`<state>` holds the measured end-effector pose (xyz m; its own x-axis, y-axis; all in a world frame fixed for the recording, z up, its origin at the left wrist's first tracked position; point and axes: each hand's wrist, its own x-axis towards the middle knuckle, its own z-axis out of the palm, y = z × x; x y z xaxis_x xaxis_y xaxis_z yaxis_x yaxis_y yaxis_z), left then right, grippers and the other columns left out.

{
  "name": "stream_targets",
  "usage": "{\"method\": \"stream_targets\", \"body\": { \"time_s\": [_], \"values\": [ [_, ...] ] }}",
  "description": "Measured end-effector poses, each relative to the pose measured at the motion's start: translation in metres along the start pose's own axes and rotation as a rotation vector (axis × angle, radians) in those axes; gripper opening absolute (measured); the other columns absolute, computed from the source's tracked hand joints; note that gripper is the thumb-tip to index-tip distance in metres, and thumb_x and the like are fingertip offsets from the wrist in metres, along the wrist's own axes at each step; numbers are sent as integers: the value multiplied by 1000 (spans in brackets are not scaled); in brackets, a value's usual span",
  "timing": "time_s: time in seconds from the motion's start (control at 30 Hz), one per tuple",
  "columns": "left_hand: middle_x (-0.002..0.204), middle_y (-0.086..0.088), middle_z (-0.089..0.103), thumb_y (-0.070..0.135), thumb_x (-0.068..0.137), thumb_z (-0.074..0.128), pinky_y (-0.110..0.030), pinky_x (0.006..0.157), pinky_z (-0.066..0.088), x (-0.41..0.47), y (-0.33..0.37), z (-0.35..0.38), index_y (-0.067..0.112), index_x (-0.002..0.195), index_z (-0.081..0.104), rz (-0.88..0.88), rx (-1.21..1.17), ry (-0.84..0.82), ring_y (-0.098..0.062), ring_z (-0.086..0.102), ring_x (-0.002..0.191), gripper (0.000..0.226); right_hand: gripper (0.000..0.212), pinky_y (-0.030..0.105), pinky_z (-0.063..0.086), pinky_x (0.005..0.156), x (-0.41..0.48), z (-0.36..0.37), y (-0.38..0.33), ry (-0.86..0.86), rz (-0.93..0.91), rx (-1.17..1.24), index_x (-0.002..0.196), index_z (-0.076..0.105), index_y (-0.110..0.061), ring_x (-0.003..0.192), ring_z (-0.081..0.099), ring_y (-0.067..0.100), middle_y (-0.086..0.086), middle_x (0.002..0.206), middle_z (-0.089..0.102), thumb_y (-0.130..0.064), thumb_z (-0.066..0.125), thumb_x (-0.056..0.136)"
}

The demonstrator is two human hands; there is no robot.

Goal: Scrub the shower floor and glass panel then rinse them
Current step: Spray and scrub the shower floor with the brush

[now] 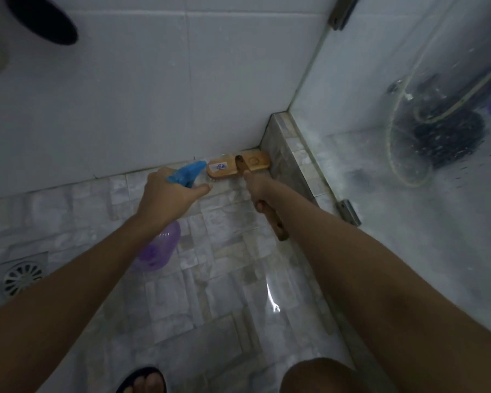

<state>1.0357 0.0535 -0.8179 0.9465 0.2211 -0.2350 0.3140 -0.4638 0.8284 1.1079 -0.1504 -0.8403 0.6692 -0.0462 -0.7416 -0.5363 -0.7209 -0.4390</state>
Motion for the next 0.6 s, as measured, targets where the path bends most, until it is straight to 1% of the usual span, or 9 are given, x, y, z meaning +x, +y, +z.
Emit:
{"method": "stream_targets", "body": {
  "time_s": [0.07,0.1,0.17,0.27,0.33,0.4,0.47,0.53,0.6],
  "values": [
    [73,-17,70,40,71,87,-43,61,56,0,-2,-5,-1,73,66,7,7,16,-26,63,59,46,61,42,55,51,-15,2,24,-71,58,-72,138,43,-4,67,58,29,15,93,55,0,73,86],
    [70,-14,69,40,71,87,-43,61,55,0,-3,-6,3,69,65,-1,0,19,-23,62,57,43,61,41,55,46,-20,6,43,-91,72,-31,148,35,-6,61,59,29,16,90,55,2,61,94],
    [61,-6,63,41,71,87,-37,58,49,-1,-5,-8,11,60,60,-10,-1,20,-18,57,53,41,41,28,42,30,-39,12,79,-45,35,-75,149,38,-10,46,52,26,20,85,55,-20,34,109],
    [59,-2,61,43,71,87,-28,59,46,0,-10,-12,15,57,59,-12,8,18,-17,58,54,42,62,25,40,37,-61,21,105,10,97,-145,118,56,-4,40,48,24,19,71,54,-56,24,106],
    [59,-1,61,43,71,87,-27,59,45,3,-13,-14,14,58,60,-11,0,18,-15,57,54,41,56,24,40,31,-52,17,94,2,73,-155,126,55,-4,35,49,22,16,68,52,-48,26,109],
    [57,1,59,41,71,87,-26,57,42,5,-13,-14,16,56,58,-9,-3,30,-12,55,51,41,42,32,49,32,-36,10,62,-30,107,-140,145,41,-3,48,55,23,11,72,46,-19,45,107],
    [57,1,59,40,70,87,-26,56,42,7,-11,-11,16,57,58,-15,-7,43,-12,55,52,40,78,43,55,54,-11,2,27,-69,96,-135,151,26,2,70,59,30,8,75,42,3,70,87],
    [61,-6,63,42,69,87,-34,57,50,7,-11,-8,8,63,63,-27,0,30,-16,58,53,42,91,38,48,51,16,-6,-5,-82,13,-297,149,28,5,78,63,29,12,79,53,6,81,75],
    [67,-15,68,45,70,87,-42,60,57,7,-9,-6,-1,73,67,-43,-15,0,-21,61,54,51,57,27,41,32,34,-10,-24,-71,27,-147,141,38,6,54,65,22,17,80,56,2,65,91]
  ]
}}
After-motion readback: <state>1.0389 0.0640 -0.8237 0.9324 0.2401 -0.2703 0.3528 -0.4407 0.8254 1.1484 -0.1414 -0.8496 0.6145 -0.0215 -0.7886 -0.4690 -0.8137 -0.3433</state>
